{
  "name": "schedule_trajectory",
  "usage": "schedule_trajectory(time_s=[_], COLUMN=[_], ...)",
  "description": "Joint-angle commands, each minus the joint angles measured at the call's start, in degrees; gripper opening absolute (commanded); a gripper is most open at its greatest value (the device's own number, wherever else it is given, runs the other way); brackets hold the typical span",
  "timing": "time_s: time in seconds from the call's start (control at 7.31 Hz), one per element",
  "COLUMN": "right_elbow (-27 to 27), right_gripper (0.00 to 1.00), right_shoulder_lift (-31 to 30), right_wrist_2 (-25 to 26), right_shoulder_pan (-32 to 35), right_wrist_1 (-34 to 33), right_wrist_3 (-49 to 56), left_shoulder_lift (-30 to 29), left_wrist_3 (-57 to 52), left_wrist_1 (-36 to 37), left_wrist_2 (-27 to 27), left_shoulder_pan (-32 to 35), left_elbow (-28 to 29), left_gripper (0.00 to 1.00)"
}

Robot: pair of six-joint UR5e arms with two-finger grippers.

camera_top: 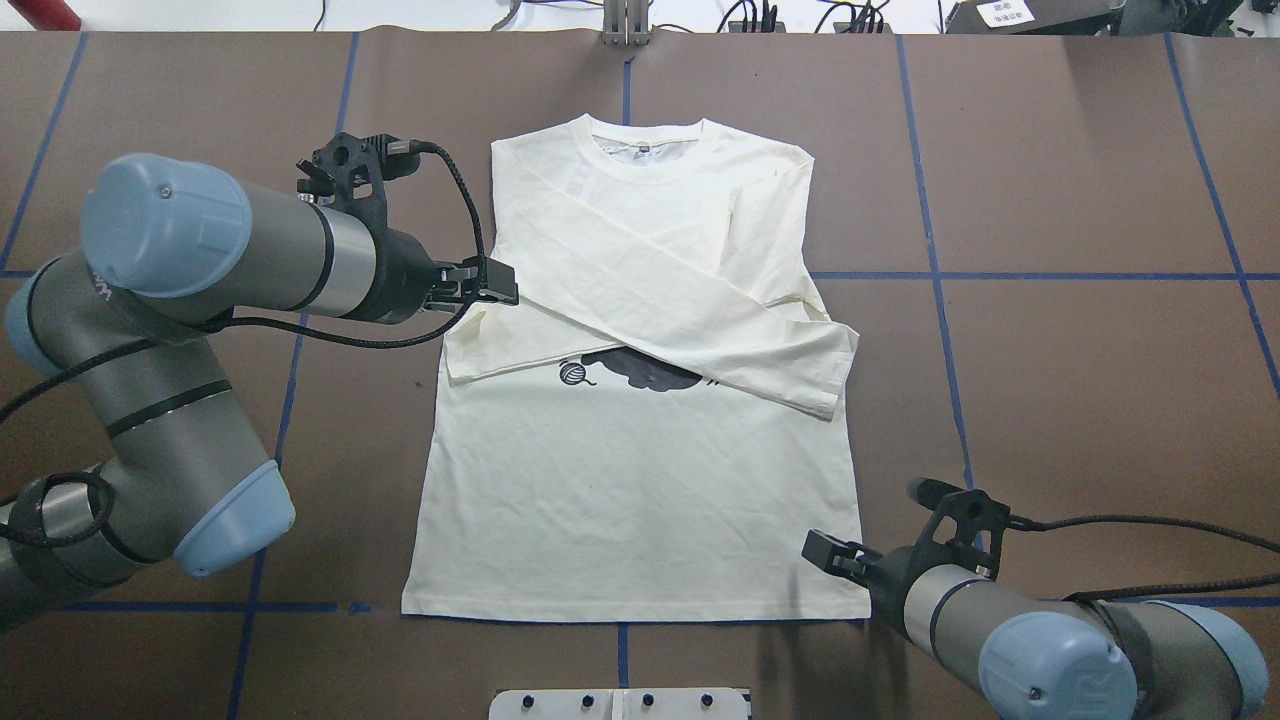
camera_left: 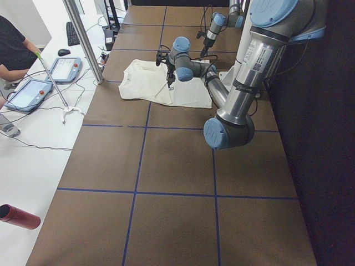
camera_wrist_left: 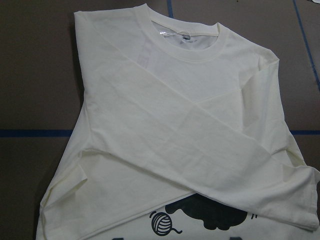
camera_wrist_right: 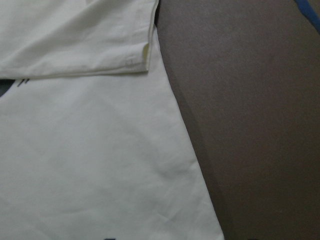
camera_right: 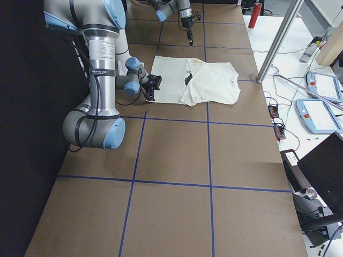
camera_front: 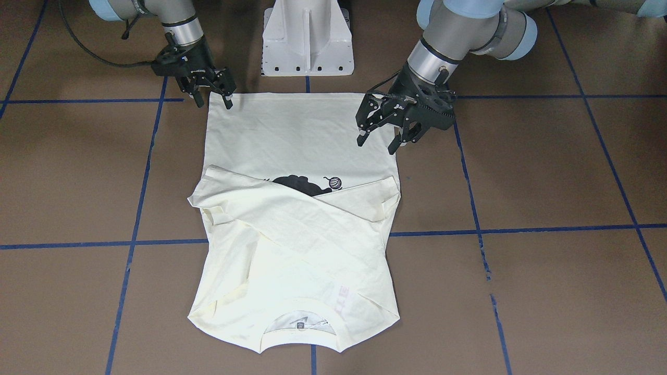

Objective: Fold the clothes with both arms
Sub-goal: 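Position both grippers at the hem corners nearest the robot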

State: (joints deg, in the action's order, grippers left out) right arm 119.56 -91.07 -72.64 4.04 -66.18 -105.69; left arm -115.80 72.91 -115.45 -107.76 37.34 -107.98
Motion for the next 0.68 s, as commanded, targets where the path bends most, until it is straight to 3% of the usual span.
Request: schedule_trajectory(time_s=[0.0,0.27,0.55], right_elbow=[0.1,0.2,0.2], right_gripper=[0.66,0.14,0.15], right_shoulder_lift=[-0.5,-0.5,-0.8], right_wrist_2=[0.9,1.2,1.3], right_shoulder_pan=[-2.7,-3.6,-4.5], right_wrist_1=[-1.5,-1.5,-1.6], right_wrist_3=[-3.4,-3.4,-3.4], left_shoulder_lift=[0.0,0.0,0.0], left_wrist_3=[0.5,1.3,1.3], left_wrist_1=[0.0,0.0,0.0], left_wrist_2=[0.0,0.0,0.0], left_shoulder_pan=[0.0,0.0,0.0], left_elbow=[0.1,0.2,0.2], left_gripper=[0.76,0.76,0.76])
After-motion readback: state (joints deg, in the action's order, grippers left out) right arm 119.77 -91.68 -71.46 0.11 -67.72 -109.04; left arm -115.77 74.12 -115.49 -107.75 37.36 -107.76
